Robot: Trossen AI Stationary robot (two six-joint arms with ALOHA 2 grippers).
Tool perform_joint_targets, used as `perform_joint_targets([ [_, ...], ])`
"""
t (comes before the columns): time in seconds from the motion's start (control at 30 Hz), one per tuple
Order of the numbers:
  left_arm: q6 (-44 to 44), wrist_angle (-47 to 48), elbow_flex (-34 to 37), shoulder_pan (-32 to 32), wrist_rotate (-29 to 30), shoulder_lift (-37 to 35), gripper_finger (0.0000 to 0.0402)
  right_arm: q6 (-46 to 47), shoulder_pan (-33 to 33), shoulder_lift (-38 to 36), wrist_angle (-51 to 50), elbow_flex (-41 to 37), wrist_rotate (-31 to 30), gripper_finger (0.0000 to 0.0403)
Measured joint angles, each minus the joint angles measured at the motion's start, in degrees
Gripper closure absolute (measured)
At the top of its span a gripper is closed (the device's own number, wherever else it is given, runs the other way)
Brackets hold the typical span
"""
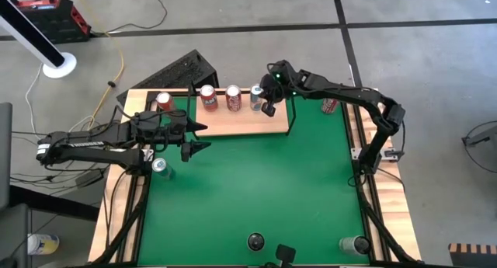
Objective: Place canned beverage on shelf
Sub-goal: Put the right blue soda can on the shelf
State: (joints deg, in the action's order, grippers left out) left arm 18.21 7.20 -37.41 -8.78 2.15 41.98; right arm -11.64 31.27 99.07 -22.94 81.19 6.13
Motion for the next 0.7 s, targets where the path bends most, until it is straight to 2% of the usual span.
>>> perform_joint_targets([
  [0.7, 0.51, 0.04, 0.0, 0.0, -0.04, 0.0, 0.0045, 1.79, -0.26, 0.79, 1.83, 0.0, -0.25, 0.0382],
])
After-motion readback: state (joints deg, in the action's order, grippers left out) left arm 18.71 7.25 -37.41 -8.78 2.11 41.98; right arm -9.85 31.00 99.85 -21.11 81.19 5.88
